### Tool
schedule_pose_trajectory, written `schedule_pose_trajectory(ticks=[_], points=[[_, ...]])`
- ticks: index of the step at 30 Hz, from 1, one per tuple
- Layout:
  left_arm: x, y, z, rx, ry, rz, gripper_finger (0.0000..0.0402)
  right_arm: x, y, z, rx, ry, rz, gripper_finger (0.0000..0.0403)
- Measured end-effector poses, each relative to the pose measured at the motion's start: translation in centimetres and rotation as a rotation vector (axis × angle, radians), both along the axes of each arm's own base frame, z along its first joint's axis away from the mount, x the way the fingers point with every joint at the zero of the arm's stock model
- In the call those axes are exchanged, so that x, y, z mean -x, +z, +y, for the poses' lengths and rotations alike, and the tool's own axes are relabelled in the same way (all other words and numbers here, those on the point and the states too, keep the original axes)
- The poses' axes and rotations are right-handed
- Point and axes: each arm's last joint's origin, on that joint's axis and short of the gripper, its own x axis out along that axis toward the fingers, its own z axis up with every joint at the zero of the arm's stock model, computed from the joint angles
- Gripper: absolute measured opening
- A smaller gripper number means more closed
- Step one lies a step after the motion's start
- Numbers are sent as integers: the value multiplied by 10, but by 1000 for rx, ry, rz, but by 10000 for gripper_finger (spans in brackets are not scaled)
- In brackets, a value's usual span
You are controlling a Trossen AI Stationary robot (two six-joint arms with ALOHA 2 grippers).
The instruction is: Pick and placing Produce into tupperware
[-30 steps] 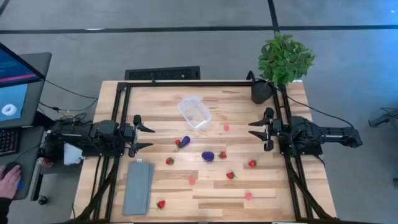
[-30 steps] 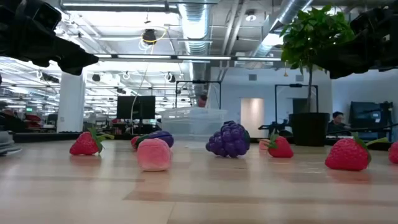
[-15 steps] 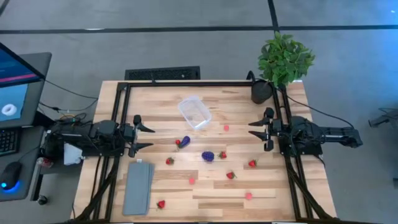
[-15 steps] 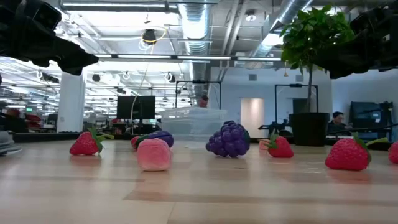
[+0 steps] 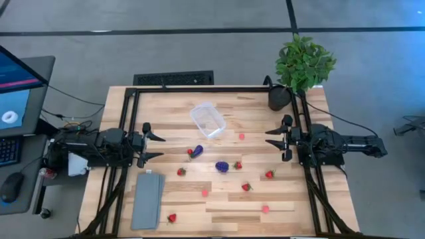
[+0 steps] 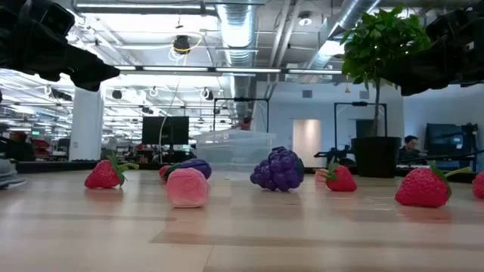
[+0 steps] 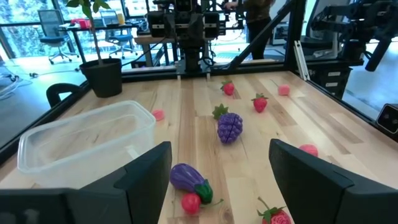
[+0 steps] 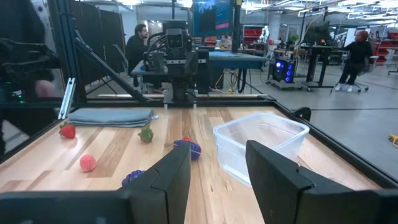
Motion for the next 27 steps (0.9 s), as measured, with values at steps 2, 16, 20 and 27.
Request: schedule_pose_trajectory(ticks=[2,16,20,27], points=[[0,0,0,-1,0,0,261,0,0,0,0,0,0,179],[0,0,0,3,0,0,261,0,0,0,0,0,0,179],[0,0,0,-1,0,-1,261,0,0,0,0,0,0,179],[-1,16,0,256,1,-173,261,0,0,0,0,0,0,179]])
